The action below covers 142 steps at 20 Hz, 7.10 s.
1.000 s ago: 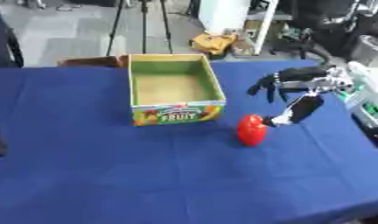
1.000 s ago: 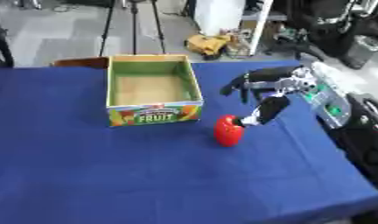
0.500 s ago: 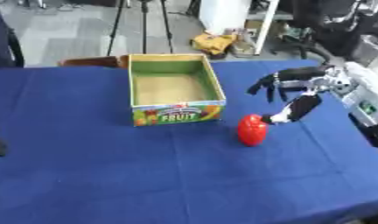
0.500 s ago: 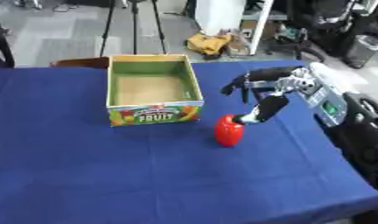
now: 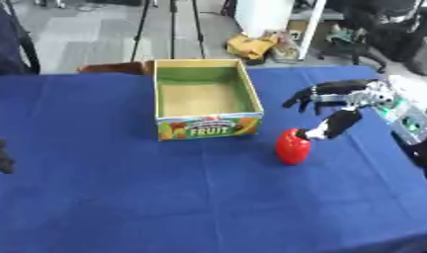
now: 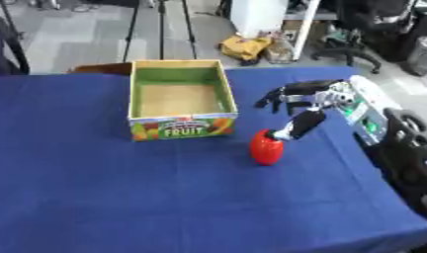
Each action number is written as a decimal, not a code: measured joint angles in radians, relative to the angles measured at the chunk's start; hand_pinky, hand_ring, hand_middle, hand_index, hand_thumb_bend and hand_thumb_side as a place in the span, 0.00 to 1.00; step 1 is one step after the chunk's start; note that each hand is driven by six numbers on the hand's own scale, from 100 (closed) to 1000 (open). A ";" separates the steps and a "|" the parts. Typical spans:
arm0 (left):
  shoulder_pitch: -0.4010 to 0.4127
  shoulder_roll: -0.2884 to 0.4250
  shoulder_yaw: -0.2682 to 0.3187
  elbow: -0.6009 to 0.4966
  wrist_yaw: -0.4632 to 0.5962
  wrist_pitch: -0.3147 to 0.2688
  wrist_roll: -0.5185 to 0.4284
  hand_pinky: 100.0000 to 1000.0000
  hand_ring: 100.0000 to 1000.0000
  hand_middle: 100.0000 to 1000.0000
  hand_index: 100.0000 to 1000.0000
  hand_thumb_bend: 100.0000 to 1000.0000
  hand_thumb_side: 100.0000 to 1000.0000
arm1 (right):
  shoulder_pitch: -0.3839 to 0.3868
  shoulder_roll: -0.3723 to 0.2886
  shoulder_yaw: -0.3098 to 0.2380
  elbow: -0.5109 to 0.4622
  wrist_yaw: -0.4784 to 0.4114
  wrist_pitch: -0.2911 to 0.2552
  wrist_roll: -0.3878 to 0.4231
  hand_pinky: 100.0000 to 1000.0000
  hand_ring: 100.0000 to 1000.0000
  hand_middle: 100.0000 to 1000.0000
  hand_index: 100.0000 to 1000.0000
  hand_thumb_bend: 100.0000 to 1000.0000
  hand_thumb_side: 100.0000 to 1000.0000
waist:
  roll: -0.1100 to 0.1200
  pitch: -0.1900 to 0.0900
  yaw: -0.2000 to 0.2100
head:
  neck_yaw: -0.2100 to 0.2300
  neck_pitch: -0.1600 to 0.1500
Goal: Pick up objects on the table and place them in the box.
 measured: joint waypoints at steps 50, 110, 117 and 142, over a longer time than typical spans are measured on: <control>-0.006 -0.016 0.000 -0.001 0.009 0.003 -0.003 0.54 0.29 0.34 0.52 0.95 0.76 | -0.009 0.068 0.009 0.176 0.155 -0.049 -0.023 0.44 0.71 0.89 0.98 0.23 0.30 | 0.016 0.018 0.017 | -0.002 0.011; -0.064 -0.017 -0.039 -0.016 0.015 0.003 -0.046 0.54 0.28 0.33 0.51 0.96 0.75 | -0.383 0.214 -0.134 0.386 0.423 0.010 -0.271 0.04 0.44 0.75 0.87 0.00 0.02 | -0.020 0.048 0.218 | -0.140 -0.062; -0.082 -0.034 -0.057 -0.025 0.021 0.007 -0.064 0.54 0.28 0.33 0.51 0.96 0.76 | -0.383 0.235 -0.185 0.526 0.563 0.059 -0.392 0.46 0.68 0.85 0.91 0.08 0.07 | -0.016 0.076 0.283 | -0.201 -0.096; -0.040 -0.043 -0.036 -0.018 0.016 -0.002 -0.043 0.54 0.28 0.33 0.51 0.97 0.76 | -0.242 0.149 -0.142 0.102 0.270 -0.004 -0.604 0.21 0.39 0.54 0.71 0.00 0.09 | -0.015 0.047 0.128 | -0.137 -0.113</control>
